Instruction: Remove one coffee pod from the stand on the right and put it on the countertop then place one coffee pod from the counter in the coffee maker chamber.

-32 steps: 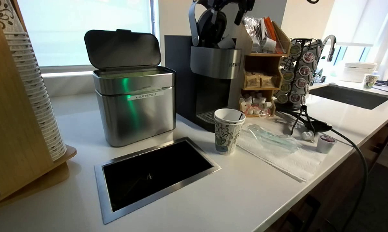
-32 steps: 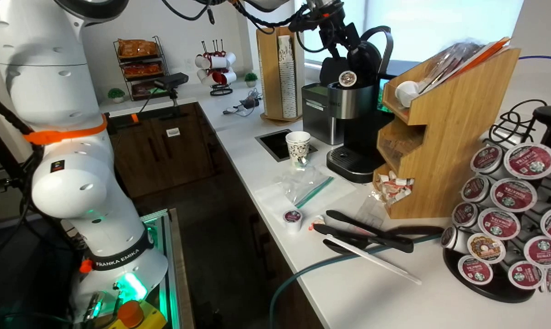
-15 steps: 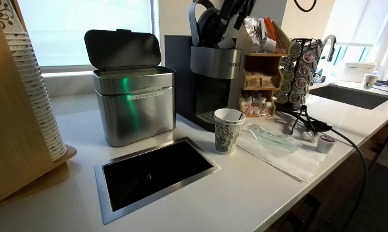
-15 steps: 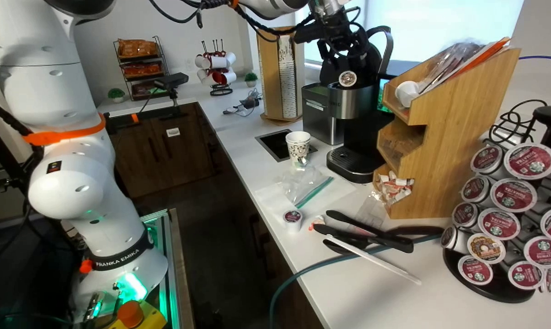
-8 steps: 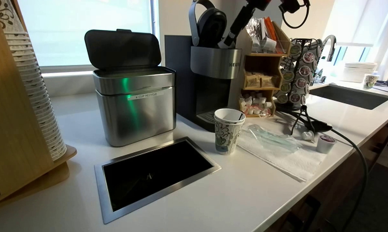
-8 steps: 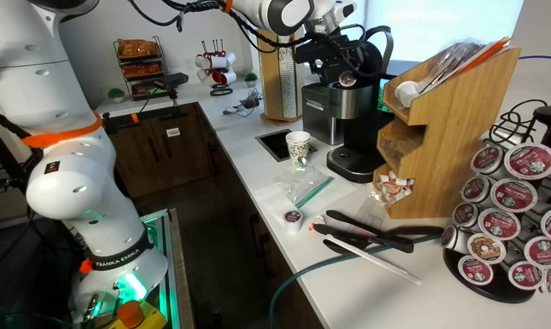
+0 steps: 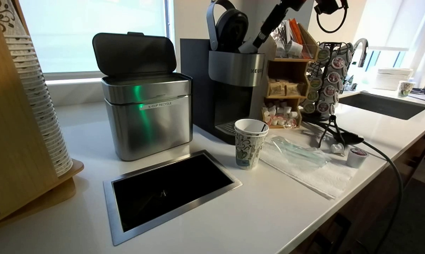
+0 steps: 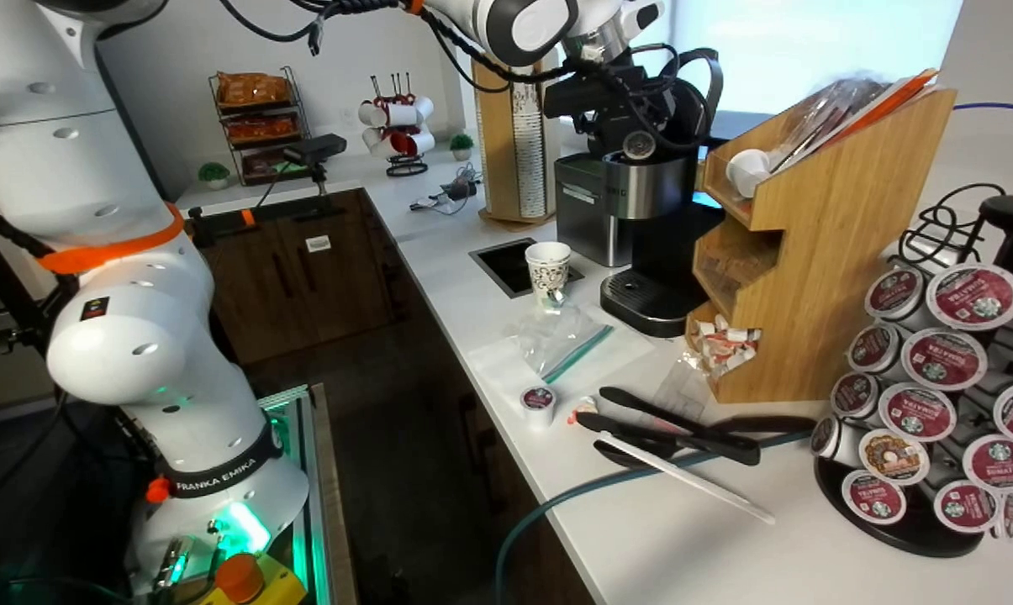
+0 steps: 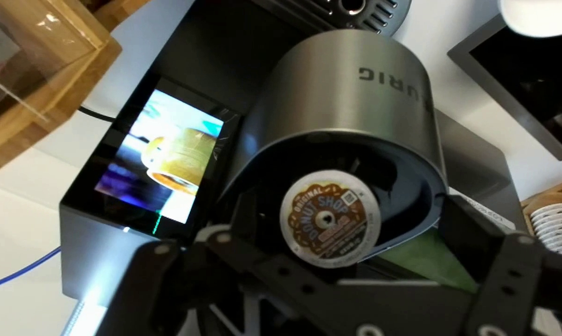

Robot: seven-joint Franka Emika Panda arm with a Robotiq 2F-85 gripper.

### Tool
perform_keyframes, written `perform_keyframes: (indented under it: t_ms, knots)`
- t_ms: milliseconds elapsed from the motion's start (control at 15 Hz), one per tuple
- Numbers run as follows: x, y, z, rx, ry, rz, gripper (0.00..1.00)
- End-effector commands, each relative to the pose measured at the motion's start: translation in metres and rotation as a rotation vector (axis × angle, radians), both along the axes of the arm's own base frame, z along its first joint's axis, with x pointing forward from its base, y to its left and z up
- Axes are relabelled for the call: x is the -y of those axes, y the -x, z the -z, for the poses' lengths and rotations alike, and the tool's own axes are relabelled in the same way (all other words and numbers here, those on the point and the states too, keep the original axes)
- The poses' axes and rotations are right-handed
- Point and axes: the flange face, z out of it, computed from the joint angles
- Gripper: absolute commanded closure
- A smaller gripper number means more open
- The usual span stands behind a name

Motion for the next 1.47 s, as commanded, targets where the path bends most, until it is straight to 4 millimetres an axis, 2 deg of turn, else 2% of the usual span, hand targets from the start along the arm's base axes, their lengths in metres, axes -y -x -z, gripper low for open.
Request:
perform_keyframes:
  t_ms: [0,133,200,267,333,600,667,933,1133,1200,1400]
  knots:
    - [0.011,-0.008,-0.004,0.030,-0.055,0.047,0.00]
    - [0.012,-0.017,-0.001,0.022,-0.068,0.049,0.03]
    - [0.012,-0.021,0.000,0.022,-0.076,0.046,0.13]
    - [0.010,-0.026,0.001,0.022,-0.084,0.042,0.28]
    - [0.009,-0.031,0.002,0.020,-0.090,0.037,0.30]
    - [0.002,-0.047,0.003,0.022,-0.091,0.018,0.63]
    - [0.000,-0.047,0.001,0.024,-0.091,0.016,0.69]
    - [-0.003,-0.044,-0.011,0.038,-0.053,0.014,0.79]
    - [-0.004,-0.043,-0.013,0.026,0.034,0.013,0.98]
    - [-0.004,-0.042,-0.013,0.023,0.062,0.012,0.95]
    - [-0.007,-0.039,-0.012,0.016,0.123,0.007,0.96]
